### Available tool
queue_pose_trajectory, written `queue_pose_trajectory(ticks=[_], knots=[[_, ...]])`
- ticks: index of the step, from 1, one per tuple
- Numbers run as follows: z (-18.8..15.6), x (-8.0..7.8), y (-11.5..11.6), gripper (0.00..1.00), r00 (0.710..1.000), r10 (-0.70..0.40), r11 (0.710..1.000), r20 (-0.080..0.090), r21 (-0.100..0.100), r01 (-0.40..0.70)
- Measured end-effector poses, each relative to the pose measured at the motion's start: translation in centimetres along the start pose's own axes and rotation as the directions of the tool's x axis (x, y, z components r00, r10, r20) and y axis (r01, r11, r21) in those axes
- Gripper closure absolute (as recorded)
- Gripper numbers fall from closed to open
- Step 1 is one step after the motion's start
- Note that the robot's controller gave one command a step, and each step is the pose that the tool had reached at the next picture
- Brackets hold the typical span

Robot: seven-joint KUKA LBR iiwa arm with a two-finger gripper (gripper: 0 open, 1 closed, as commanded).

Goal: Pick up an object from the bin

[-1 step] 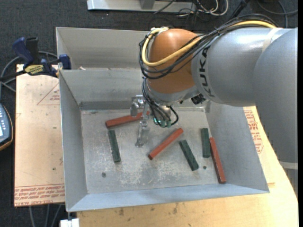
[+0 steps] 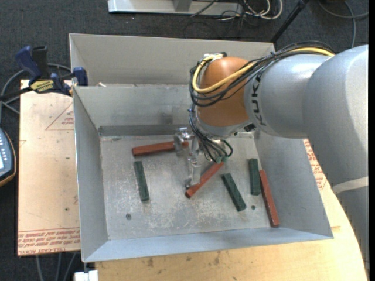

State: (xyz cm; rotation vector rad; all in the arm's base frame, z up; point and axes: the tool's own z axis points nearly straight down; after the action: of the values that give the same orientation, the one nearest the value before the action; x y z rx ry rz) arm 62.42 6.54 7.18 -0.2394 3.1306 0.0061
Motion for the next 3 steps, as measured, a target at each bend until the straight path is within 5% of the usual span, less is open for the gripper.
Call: queue_pose_trajectory(ticks=[1,2,3], knots=[[-3.7,3.6,-10.1,0.00,0.999,0.051,0.999,0.002,0.007,-0.051],[-3.7,6.8,-11.3,0.00,0.970,0.242,0.970,-0.001,0.004,-0.242],[0.1,11.6,-10.5,0.00,0.952,0.306,0.952,-0.004,0.003,-0.306]])
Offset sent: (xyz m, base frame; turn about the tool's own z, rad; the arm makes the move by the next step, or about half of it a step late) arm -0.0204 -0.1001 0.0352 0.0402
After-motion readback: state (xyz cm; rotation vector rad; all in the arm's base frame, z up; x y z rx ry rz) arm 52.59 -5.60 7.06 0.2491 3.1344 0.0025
